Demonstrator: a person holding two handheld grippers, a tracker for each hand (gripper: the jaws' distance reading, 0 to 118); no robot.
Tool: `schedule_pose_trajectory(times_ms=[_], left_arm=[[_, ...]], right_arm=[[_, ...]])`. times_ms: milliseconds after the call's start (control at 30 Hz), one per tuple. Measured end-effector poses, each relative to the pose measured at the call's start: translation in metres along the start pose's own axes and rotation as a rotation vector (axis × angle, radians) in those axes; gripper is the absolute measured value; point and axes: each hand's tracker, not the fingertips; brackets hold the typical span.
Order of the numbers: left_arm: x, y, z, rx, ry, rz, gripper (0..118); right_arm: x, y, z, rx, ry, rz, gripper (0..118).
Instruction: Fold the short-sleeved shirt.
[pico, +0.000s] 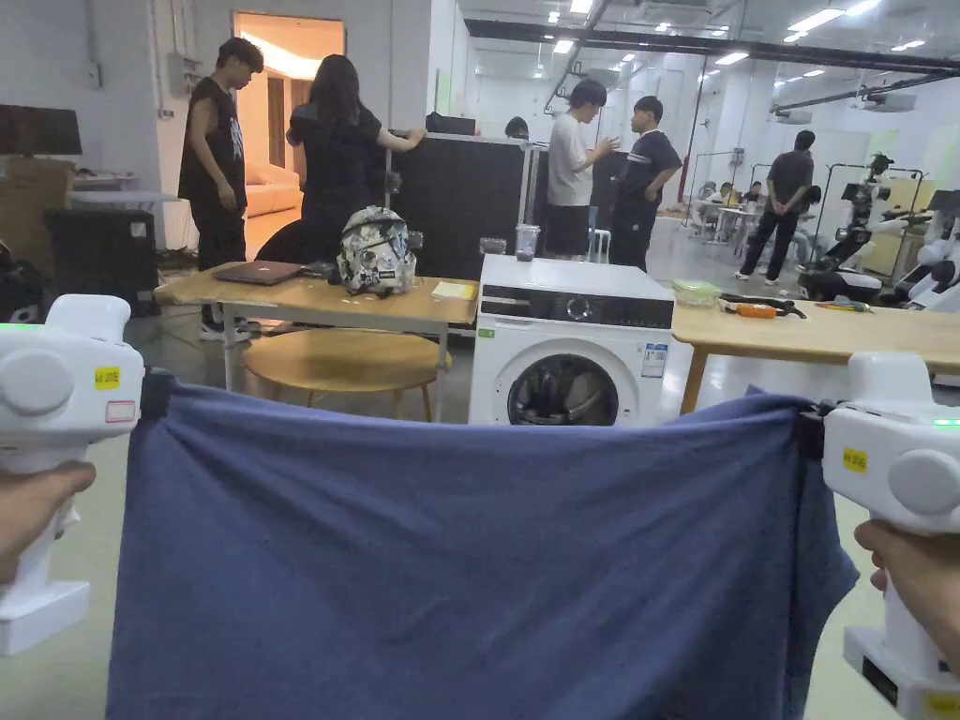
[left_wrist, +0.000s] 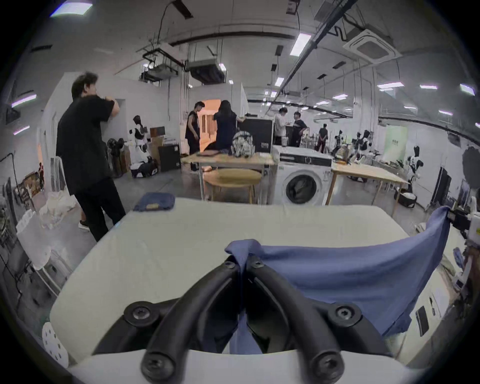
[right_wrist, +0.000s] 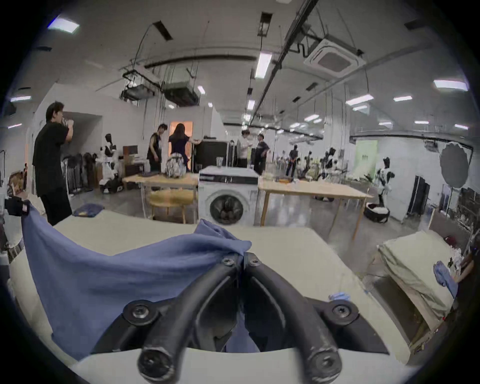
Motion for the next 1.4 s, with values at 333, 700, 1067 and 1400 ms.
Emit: schedule_pose_trajectory(times_ms=[333, 700, 1067, 1400], left_arm=[[0.005, 0.112, -0.015, 0.127, 0.058, -0.016, 0], [0.006, 0.219, -0.042, 0.233, 0.097, -0.018, 0], [0.012, 0.214, -0.062, 0.236, 0.115, -0.023, 0], [0.017, 0.115, -0.071, 0.139, 0.073, -0.045, 0]], right_arm=[[-0.010, 0.097, -0.035, 0.119, -0.064, -0.001, 1], [-0.020, 0.194, -0.080, 0.204, -0.107, 0.026, 1], [-0.021, 0.191, -0.094, 0.229, -0.115, 0.059, 1], [-0.014, 0.087, -0.080, 0.111, -0.110, 0.077, 1]])
